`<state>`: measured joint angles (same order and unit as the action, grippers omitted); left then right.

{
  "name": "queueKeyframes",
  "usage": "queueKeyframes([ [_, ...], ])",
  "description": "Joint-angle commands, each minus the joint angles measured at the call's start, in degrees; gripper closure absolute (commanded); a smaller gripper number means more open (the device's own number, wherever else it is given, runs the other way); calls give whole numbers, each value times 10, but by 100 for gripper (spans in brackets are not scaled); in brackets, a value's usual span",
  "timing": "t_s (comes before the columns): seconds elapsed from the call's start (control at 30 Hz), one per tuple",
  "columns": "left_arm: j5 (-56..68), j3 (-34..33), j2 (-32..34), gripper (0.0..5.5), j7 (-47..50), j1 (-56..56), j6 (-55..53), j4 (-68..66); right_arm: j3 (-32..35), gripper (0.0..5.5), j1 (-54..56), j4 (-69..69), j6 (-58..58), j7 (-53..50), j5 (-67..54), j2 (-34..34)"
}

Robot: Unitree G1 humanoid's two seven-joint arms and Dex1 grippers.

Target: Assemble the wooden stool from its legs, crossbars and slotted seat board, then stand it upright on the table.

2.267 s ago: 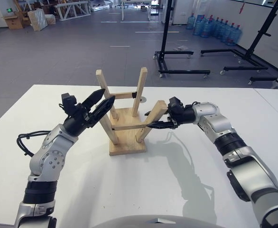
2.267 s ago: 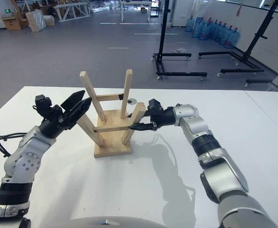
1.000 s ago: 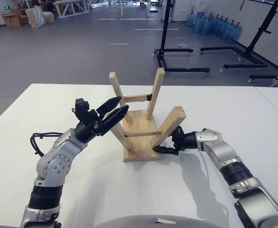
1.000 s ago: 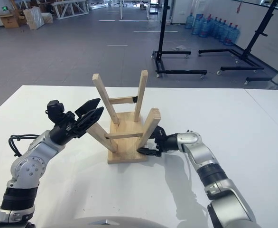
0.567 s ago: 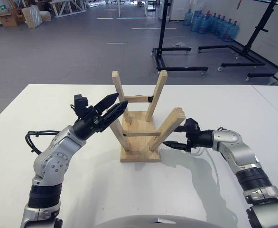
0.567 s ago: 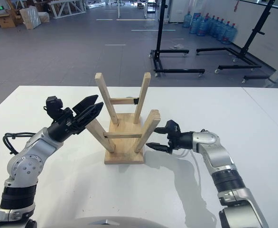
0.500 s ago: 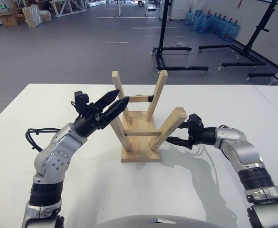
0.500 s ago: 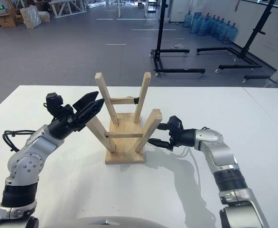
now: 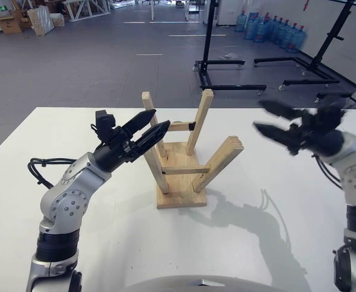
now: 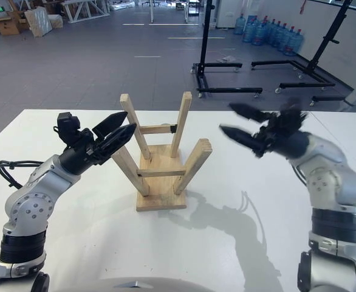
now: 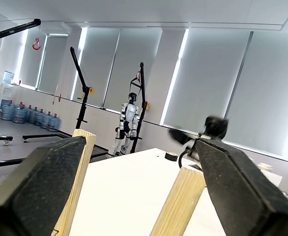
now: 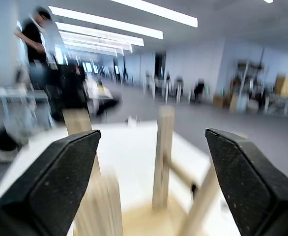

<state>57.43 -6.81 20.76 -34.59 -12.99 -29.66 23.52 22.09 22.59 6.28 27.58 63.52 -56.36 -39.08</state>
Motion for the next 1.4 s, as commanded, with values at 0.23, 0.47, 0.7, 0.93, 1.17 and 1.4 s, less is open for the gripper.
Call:
queueKeyframes([
  [0.23,36,-22,-5,142,5,-31,-3,24,-20,159,120,58,31,-95,-98,61],
  [0.47,-20,48,-31,142,14,2,-25,-71,-205,159,25,43,15,-42,57,73],
  [0.7,-100,97,-15,142,-16,37,-9,-147,-301,159,-59,2,-19,-21,134,94],
  [0.93,-53,23,-20,142,27,-29,16,-102,-264,159,-29,-7,-7,-50,84,113],
  [1.17,-43,-32,-11,142,73,-58,16,-50,-140,159,26,79,24,-141,-57,122],
  [1.4,-35,-49,-1,142,66,-23,1,-26,-49,159,66,65,34,-156,-101,84],
])
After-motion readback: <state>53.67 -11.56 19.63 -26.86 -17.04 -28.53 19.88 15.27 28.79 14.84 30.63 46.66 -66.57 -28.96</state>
